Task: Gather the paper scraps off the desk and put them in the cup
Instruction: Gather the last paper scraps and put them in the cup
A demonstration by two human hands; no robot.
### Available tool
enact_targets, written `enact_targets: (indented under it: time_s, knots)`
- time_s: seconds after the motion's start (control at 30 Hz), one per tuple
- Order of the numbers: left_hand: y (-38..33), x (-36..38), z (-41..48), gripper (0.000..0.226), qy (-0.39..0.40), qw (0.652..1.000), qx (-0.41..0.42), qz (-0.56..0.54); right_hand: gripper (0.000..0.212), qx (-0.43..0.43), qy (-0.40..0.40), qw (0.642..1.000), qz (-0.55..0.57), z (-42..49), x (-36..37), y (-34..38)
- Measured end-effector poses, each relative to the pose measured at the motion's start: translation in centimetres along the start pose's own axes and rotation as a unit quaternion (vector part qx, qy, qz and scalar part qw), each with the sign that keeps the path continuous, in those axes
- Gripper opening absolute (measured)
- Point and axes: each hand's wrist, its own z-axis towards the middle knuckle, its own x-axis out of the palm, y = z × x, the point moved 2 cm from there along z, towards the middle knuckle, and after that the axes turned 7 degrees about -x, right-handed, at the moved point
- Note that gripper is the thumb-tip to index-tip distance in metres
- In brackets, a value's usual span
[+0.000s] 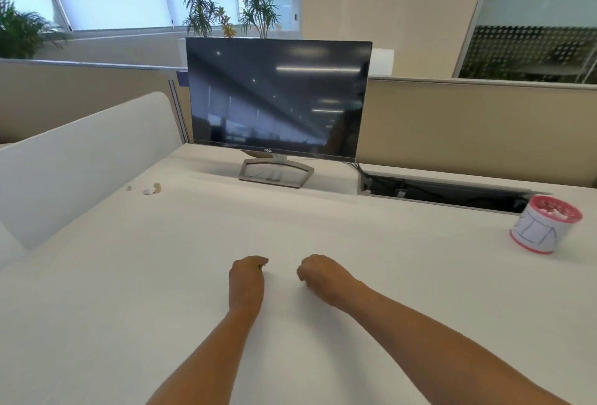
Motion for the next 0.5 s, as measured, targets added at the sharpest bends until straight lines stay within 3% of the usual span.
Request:
enact_targets:
  time_s: [0.13,0.5]
  knots:
    - [-3.1,4.5,-3.0,0.037,0.027,0.998,0.038,0.041,0.032,0.051,-0.017,0.998,0.018,-5.0,-0.4,-4.8]
    - [-12.4,17.3,-10.6,0.032,0.091,0.986,0.118,0.080,0.031,0.177,-0.061,0.980,0.062,-18.1,-3.1,-18.5]
